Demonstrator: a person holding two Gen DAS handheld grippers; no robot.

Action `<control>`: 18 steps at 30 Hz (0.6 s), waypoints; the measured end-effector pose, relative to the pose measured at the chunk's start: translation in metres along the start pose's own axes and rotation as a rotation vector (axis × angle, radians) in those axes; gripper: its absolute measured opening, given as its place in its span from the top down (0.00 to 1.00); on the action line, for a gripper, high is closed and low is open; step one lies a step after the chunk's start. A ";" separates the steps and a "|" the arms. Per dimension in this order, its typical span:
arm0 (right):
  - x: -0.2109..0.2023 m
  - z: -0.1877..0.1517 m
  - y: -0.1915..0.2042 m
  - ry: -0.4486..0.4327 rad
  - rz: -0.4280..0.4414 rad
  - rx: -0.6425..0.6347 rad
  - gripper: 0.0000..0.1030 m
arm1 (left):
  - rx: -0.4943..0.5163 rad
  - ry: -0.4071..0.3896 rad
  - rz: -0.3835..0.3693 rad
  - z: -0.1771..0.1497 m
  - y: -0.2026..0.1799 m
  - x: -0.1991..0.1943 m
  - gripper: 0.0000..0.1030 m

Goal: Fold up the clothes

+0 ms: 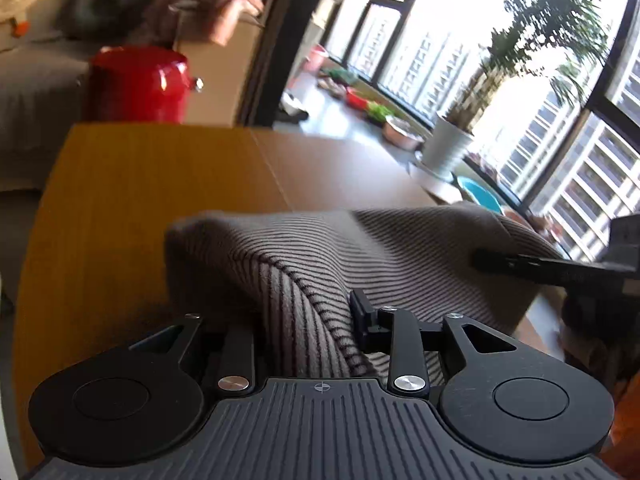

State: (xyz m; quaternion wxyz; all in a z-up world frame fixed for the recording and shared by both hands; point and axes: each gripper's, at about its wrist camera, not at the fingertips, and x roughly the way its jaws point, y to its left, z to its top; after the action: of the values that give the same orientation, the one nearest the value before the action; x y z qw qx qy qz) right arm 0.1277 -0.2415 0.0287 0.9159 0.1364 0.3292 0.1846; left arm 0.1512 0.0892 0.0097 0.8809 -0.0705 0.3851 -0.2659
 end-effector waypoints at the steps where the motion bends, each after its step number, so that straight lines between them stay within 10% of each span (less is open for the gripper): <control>1: 0.001 -0.009 -0.001 0.007 -0.021 -0.010 0.78 | 0.005 0.014 0.010 -0.006 0.001 0.001 0.64; 8: 0.026 -0.011 0.000 -0.027 -0.110 -0.129 0.70 | -0.029 -0.007 0.107 -0.024 0.011 0.011 0.49; 14: 0.009 0.003 0.000 -0.070 -0.276 -0.220 0.29 | 0.011 -0.083 0.180 -0.020 -0.001 -0.026 0.41; 18: -0.008 0.016 0.005 -0.130 -0.253 -0.220 0.09 | -0.014 -0.087 0.077 -0.013 -0.015 -0.042 0.32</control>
State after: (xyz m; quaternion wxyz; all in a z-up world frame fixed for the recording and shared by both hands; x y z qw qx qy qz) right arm 0.1316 -0.2425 0.0465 0.9606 0.0045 0.2617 0.0934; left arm 0.1121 0.0997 0.0328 0.9060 -0.0730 0.3506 -0.2257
